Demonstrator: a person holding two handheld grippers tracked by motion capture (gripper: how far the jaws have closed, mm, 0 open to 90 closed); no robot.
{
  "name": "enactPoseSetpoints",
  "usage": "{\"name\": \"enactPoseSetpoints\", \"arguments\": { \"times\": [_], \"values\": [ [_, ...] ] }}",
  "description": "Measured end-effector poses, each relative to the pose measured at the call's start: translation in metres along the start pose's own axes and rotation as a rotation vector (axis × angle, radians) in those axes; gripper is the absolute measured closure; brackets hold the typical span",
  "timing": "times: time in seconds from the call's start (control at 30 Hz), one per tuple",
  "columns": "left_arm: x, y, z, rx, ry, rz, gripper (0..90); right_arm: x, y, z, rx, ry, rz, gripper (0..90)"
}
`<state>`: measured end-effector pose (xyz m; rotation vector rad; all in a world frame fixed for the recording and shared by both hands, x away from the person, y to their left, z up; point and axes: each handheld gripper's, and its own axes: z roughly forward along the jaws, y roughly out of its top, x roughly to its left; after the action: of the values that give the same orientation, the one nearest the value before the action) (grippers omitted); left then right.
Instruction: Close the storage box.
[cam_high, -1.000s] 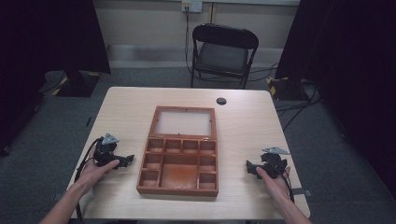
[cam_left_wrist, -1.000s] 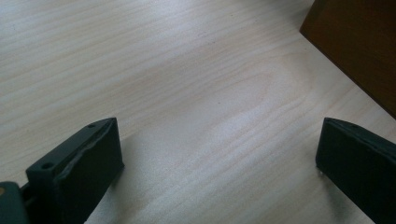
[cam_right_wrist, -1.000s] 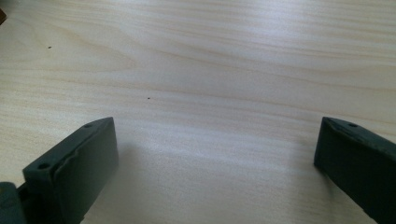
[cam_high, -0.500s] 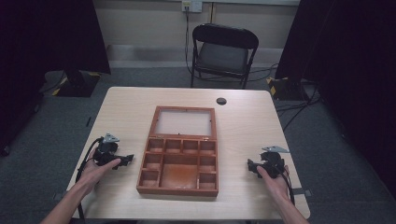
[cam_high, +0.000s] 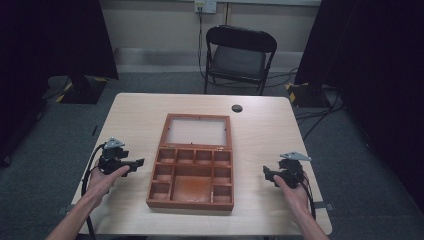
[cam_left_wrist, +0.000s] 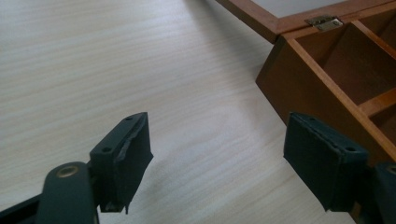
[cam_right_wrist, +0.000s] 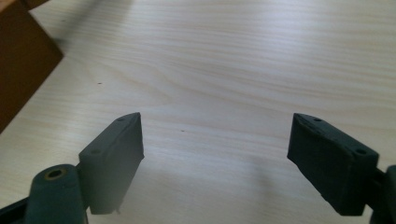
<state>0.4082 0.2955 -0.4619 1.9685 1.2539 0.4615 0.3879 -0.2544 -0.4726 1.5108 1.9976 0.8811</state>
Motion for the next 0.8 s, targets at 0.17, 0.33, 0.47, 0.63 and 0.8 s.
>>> {"name": "enactPoseSetpoints", "arguments": {
  "times": [0.17,0.33,0.47,0.63,0.8],
  "values": [
    [-0.002,0.007,-0.002,-0.024,-0.043,0.001,22.9,0.010,0.007,-0.001,0.013,0.057,-0.036,19.1],
    [-0.004,0.016,-0.001,-0.063,-0.037,-0.005,22.6,0.018,0.017,-0.002,0.000,0.110,-0.042,21.1],
    [-0.002,0.023,0.005,-0.030,-0.038,0.012,21.9,0.025,0.029,-0.001,-0.004,0.128,-0.068,22.4],
    [0.000,0.031,0.010,-0.060,-0.035,-0.005,23.2,0.031,0.040,0.005,-0.017,0.167,-0.055,22.2],
    [-0.002,0.041,0.014,-0.084,-0.068,-0.010,22.1,0.038,0.057,0.014,-0.015,0.214,-0.054,20.9]
  ]
}}
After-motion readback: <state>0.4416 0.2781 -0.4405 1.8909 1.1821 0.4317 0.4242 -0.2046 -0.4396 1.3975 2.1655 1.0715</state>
